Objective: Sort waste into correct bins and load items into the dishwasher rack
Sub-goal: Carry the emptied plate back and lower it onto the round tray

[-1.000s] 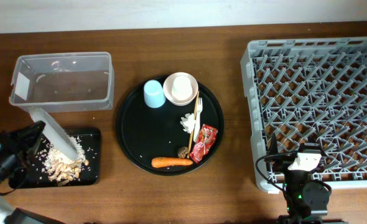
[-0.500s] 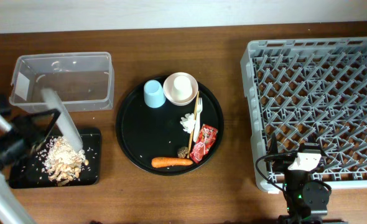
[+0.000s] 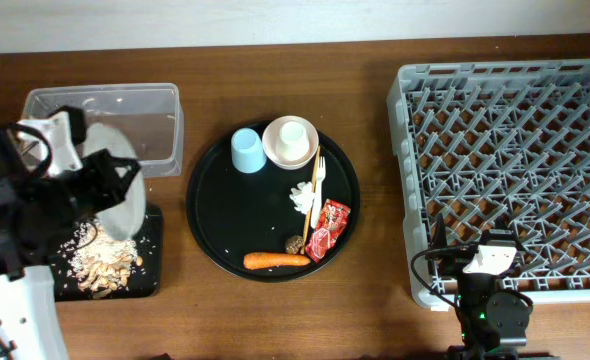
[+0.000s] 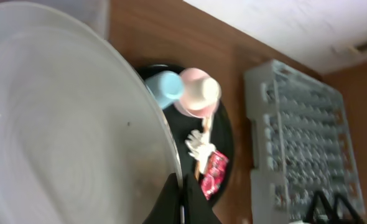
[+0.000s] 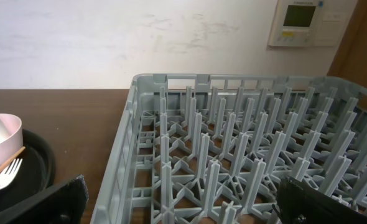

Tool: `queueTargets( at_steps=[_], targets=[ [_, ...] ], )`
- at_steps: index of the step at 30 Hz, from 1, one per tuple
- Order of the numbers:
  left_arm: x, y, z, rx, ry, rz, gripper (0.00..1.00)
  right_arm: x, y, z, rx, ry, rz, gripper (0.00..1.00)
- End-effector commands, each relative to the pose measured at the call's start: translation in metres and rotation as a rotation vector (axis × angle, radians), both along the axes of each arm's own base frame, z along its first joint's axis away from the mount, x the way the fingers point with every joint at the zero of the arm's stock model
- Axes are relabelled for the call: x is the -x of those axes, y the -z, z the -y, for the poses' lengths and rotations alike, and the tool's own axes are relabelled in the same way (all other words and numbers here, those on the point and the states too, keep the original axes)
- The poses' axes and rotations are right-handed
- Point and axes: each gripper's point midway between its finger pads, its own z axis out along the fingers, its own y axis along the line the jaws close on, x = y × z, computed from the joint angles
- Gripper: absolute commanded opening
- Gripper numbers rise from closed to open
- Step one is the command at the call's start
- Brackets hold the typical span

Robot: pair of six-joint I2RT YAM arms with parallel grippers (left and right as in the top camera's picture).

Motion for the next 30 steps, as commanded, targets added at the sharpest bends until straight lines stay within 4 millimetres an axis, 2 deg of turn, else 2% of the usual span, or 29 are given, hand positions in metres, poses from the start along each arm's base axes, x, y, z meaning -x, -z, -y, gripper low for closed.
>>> queueTargets(
  at_steps=[1,5,8,11,13,16,23,26,27,28,30],
  targets=[
    [-0.004,0.006,0.049,-0.079,0.191,0.005,0.0,0.0,0.003,0.001,0.002,0.004,-0.006,0.99],
    [-0.006,0.049,0.113,-0.204,0.328,-0.136,0.0,0.0,0.003,0.001,0.002,0.005,-0.006,0.99],
    [-0.012,0.086,0.142,-0.314,0.309,-0.245,0.0,0.0,0.003,0.001,0.002,0.005,-0.006,0.99],
    [-0.015,0.123,0.18,-0.358,0.389,-0.316,0.0,0.0,0.003,0.001,0.002,0.004,-0.006,0.99],
    [-0.018,0.147,0.183,-0.386,0.332,-0.395,0.0,0.0,0.003,0.001,0.002,0.004,-0.006,0.99],
    [-0.02,0.176,0.191,-0.402,0.337,-0.474,0.0,0.0,0.003,0.001,0.002,0.004,-0.006,0.99],
    [-0.032,0.21,0.197,-0.424,0.339,-0.517,0.0,0.0,0.003,0.001,0.002,0.004,-0.006,0.99],
    [-0.036,0.223,0.191,-0.47,0.321,-0.533,0.01,0.0,0.003,0.001,0.002,0.005,-0.006,0.99],
    [-0.038,0.227,0.19,-0.483,0.316,-0.538,0.08,0.0,0.003,0.001,0.002,0.004,-0.006,0.99],
    [-0.038,0.228,0.188,-0.49,0.313,-0.539,0.24,0.0,0.003,0.001,0.002,0.004,-0.006,0.99],
    [-0.039,0.231,0.187,-0.507,0.322,-0.54,0.34,0.0,0.003,0.001,0.002,0.004,-0.006,0.99]
  ],
)
